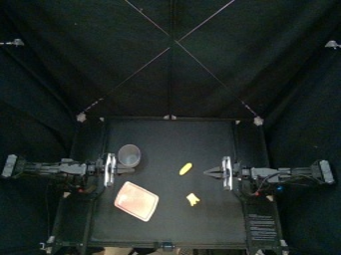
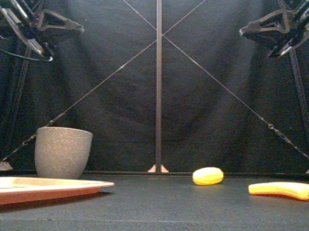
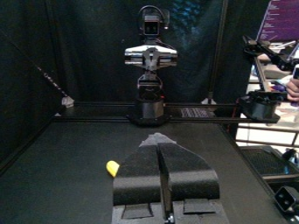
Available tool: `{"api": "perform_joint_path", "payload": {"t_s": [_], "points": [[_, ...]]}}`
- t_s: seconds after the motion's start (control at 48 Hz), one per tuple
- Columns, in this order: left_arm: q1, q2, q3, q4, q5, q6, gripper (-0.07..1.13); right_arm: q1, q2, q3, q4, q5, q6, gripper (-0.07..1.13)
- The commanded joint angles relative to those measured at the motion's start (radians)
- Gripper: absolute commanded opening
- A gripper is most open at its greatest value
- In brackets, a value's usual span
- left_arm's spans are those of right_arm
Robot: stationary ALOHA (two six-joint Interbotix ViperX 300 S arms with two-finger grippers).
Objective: Pick the fries then place it in the grey bowl
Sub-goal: Pick the fries
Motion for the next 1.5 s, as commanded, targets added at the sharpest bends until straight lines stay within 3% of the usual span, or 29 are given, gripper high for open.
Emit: {"api": "perform_joint_path", "payload": {"t_s": [0.021,0.146,0.188,0.292,0.375,0.458,0.667,0.729,1.0,1.208,1.354,1.5], "points": [[0.012,0.015,-0.052,0.006,-0.008,0.002,-0.07,-0.002,0.043,-0.009,0.049,0.008,0.035,0.02],[0.018,0.018,-0.055,0.005,-0.008,0.000,-0.01,-0.015,0.135,-0.038,0.207,0.123,0.124,0.03],[0.020,0.021,-0.055,0.005,-0.009,0.000,0.00,-0.058,0.179,-0.054,0.235,0.199,0.141,0.03],[0.018,0.037,-0.054,0.006,-0.009,0.002,0.01,-0.140,0.272,-0.077,0.229,0.347,0.147,0.06],[0.020,0.057,-0.052,0.008,-0.009,0.002,0.01,-0.189,0.328,-0.086,0.215,0.417,0.147,0.15],[0.020,0.075,-0.055,0.008,-0.009,0.002,0.01,-0.221,0.370,-0.094,0.201,0.439,0.147,0.31],[0.023,0.100,-0.054,0.009,-0.009,0.002,0.01,-0.256,0.377,-0.138,0.169,0.468,0.152,0.97],[0.025,0.101,-0.051,0.008,-0.009,0.002,0.01,-0.258,0.374,-0.150,0.169,0.494,0.152,1.09],[0.029,0.101,-0.046,0.009,-0.009,0.002,0.01,-0.233,0.388,-0.242,0.259,0.802,0.158,1.03],[0.052,0.100,-0.044,0.008,-0.009,0.002,0.01,-0.227,0.393,-0.276,0.310,1.250,0.236,1.03],[0.064,0.101,-0.041,0.009,-0.011,0.002,0.01,-0.222,0.405,-0.279,0.301,1.486,0.388,1.02],[0.072,0.101,-0.028,0.008,-0.011,0.002,0.01,-0.163,0.391,-0.288,0.196,1.448,0.603,1.02]]}}
